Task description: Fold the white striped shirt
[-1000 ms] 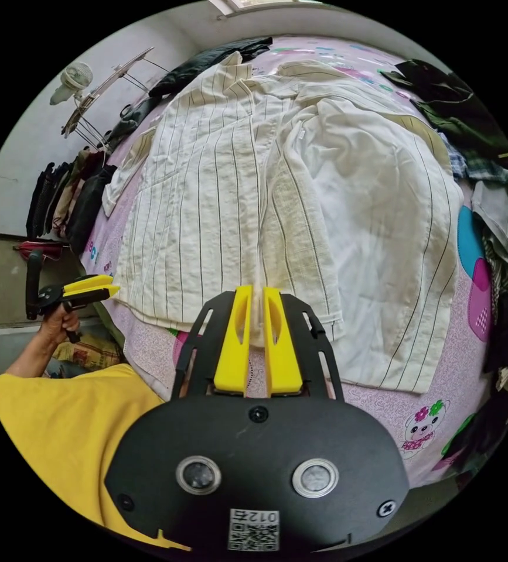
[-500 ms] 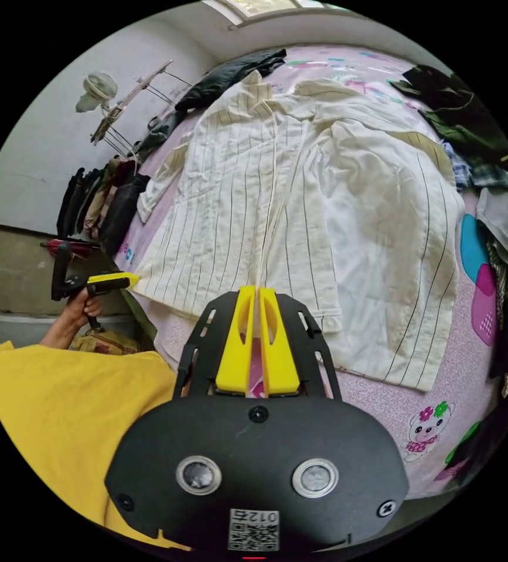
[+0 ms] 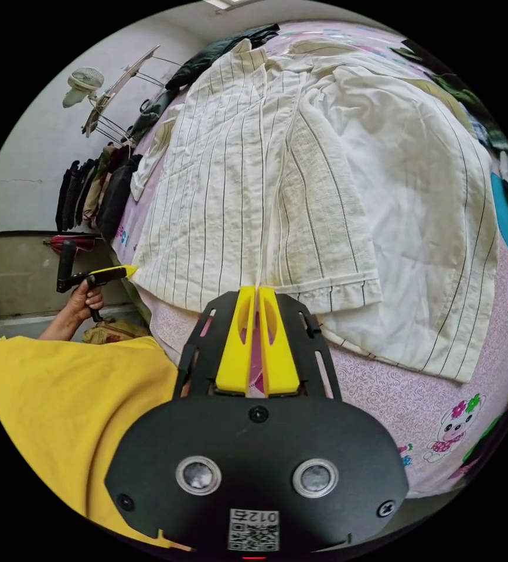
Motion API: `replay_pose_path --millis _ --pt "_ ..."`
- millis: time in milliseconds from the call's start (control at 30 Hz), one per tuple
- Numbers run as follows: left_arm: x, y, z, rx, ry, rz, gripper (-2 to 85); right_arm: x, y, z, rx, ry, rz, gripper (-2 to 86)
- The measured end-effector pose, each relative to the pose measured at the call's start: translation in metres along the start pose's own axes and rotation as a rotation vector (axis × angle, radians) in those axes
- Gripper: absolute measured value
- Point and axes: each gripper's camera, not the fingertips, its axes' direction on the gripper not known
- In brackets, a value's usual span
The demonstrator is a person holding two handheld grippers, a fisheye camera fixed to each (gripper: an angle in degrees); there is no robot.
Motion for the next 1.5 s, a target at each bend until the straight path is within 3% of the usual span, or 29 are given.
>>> replay_pose_path --millis 133,267,333,533,633,800,1000,1167,1267,1367,1500 --pt "0.001 0.008 0.010 -0.020 -0.093 -0.045 1.2 0.003 0.009 0.009 -0.033 0.006 -0.065 1.7" --pt "0.007 0.029 -0.015 0.142 -0.185 -0.113 1.8 0.031 0.048 -0.018 0.070 0.135 0.007 3.1" --pt "0.035 0.028 -0.021 0.169 -0.234 -0.005 2.4 0.061 0.069 -0.028 0.127 0.175 0.133 3.9" --pt "0.202 -0.007 0.030 0.089 -0.292 0.613 5.9 0.142 0.117 -0.035 0.281 0.243 0.487 6.9" --pt "0.277 -0.014 0.067 0.043 -0.224 0.813 7.4 0.151 0.122 -0.020 0.304 0.282 0.528 7.4" --pt "0.362 -0.009 0.130 -0.019 -0.385 1.056 9.3 0.145 0.124 0.015 0.301 0.363 0.512 7.3" --pt "0.392 0.001 0.162 -0.007 -0.593 1.114 8.3 0.138 0.135 0.044 0.283 0.476 0.457 3.8" --pt "0.401 -0.001 0.159 0.036 -0.674 1.054 2.2 0.171 0.157 0.042 0.329 0.279 0.518 1.5" --pt "0.402 -0.015 0.145 -0.011 -0.559 0.988 0.6 0.201 0.168 0.012 0.409 0.160 0.529 1.1" --pt "0.404 -0.030 0.127 -0.056 -0.424 0.949 0.1 0.225 0.174 -0.031 0.453 0.168 0.487 0.9" --pt "0.416 -0.038 0.112 -0.118 -0.421 1.008 0.0 0.250 0.185 -0.086 0.484 0.205 0.458 0.7"
